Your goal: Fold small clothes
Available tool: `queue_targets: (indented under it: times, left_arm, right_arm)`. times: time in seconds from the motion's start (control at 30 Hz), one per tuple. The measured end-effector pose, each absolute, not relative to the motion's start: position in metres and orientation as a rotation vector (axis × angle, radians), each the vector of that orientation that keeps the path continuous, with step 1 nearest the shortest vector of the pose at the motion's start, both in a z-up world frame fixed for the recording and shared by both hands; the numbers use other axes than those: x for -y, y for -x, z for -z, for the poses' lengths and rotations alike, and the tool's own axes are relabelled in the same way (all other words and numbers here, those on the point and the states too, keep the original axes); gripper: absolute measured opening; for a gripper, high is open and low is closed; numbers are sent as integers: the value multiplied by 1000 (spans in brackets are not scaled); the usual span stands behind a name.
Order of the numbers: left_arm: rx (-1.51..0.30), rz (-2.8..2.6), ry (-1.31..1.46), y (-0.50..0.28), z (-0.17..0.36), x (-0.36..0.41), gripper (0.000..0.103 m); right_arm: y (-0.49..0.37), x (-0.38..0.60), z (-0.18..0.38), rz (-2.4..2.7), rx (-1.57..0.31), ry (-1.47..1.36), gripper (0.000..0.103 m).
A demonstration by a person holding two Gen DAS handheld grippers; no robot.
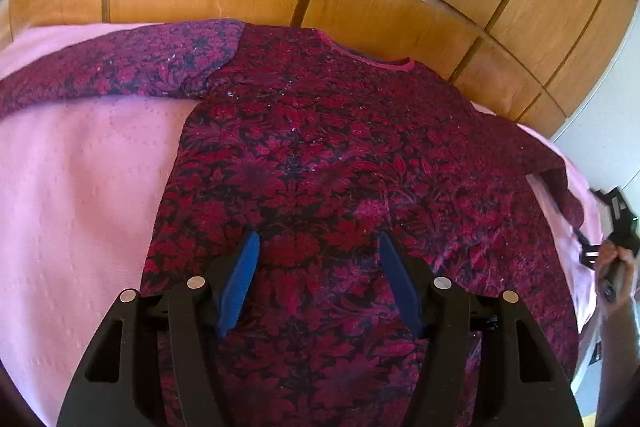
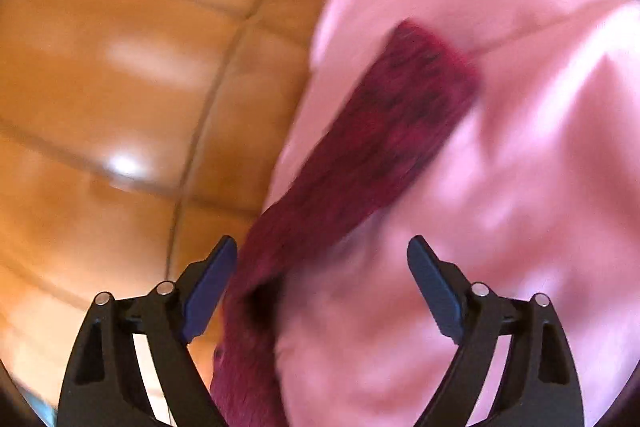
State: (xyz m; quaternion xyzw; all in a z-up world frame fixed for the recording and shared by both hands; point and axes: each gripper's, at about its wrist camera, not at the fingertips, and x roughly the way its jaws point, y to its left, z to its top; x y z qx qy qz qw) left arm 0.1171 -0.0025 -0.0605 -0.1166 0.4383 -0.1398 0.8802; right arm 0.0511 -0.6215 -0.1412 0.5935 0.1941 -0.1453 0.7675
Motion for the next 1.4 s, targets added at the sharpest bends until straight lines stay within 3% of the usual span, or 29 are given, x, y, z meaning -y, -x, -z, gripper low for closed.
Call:
queue_targets:
  times: [0.17,0.2,0.27,0.33,0.37,0.47,0.57,0.63,0.67,0.7,0.73,0.77,1.03,1.1,1.13,1.23,1.33,1.4]
  left_arm:
    - [-912,281,221,-118,65,13,63]
    - [-912,285,217,-119,64,18,64]
    - [-914,289,226,-120,67,19,64]
    - [-913,295,237,-121,66,18,65]
    - [-911,296,240,-122,67,18,65]
    - [-907,301,224,-122,68,21,70]
    - [-904,298,199,-121,69,25,72]
    - [-902,298,201,-121,69,25,72]
    - [-901,299,205,-120,69,25,72]
    - [-901,299,205,-120,69,27,72]
    - [-901,299,204,-120,69,27,72]
    - [-901,299,204,-120,69,28,72]
    - [-898,294,201,-121,70,26,72]
    - [-897,292,196,-121,70,27,72]
    - [-897,291,195,-121,70,27,72]
    - [-894,289,193,-120,70,28,72]
    - [-890,295,191,-120,71,29,75]
    - [-891,295,189,-120,71,28,75]
  right_arm:
    - [-84,643,156,389,-492,-1280,61]
    - [-93,646,156,420,-542,-1253,53]
    - [-105,651,147,465,-626,-1150,9]
    - [-106,653,115,522,-594,-985,8]
    - [-102,650,98,552,-553,-894,0]
    - [-99,639,76,718,-554,-610,0]
    - [-102,657,111,719,-670,-725,0]
    - [-86,657,120,676,-622,-833,4]
    - [-81,655,120,640,-592,-873,9]
    - [-73,650,120,614,-574,-894,26]
    - [-67,642,119,588,-562,-909,56]
    - [-62,636,117,566,-540,-925,64]
    - [-93,617,132,351,-594,-1128,63]
    - [-109,616,140,363,-645,-1125,42]
    - [-119,621,137,415,-673,-1083,15]
    - [-125,620,112,540,-657,-864,10]
    - [-133,617,136,604,-770,-777,9]
    - [-129,609,137,607,-750,-710,11]
